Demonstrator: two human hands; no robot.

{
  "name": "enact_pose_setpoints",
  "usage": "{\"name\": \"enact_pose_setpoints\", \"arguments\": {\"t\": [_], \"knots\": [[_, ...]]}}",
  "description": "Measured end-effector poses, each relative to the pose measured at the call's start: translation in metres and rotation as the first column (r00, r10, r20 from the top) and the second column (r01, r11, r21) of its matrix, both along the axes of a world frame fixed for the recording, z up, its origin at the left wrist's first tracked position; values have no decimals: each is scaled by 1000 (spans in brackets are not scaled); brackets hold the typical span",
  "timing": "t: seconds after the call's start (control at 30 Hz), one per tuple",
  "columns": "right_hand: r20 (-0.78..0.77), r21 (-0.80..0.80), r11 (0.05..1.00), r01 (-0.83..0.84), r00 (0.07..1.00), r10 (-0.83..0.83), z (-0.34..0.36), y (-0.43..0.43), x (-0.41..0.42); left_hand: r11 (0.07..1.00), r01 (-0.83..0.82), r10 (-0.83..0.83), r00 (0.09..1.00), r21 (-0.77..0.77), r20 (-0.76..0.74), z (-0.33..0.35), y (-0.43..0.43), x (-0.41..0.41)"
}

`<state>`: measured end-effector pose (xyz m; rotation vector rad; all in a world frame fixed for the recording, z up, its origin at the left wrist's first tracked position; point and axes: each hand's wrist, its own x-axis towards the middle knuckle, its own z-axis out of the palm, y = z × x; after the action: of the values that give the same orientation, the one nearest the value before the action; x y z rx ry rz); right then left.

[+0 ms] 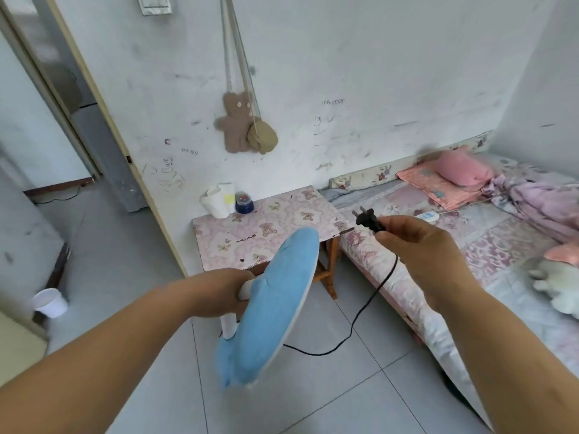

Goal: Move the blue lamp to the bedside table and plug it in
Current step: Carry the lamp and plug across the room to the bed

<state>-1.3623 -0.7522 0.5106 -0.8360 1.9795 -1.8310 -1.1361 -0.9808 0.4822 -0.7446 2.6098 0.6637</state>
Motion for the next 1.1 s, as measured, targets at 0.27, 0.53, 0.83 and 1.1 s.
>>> {"name": "enact_pose_setpoints", "arguments": {"t": [0.27,0.53,0.83,1.1], "knots": [[-119,-24,998,54,991,-57,12,-81,-93,996,79,-79,997,-40,10,-10,-78,-122],[-276,-38,999,-10,961,-1,41,-165,-208,994,92,-94,995,-67,-23,-7,-153,-232],[-464,13,998,-55,884,54,62,-258,-322,999,45,-45,998,-16,-37,-20,-236,-342],[-546,106,993,47,838,19,48,-335,-395,963,237,-227,970,-127,89,-39,-315,-438]]}}
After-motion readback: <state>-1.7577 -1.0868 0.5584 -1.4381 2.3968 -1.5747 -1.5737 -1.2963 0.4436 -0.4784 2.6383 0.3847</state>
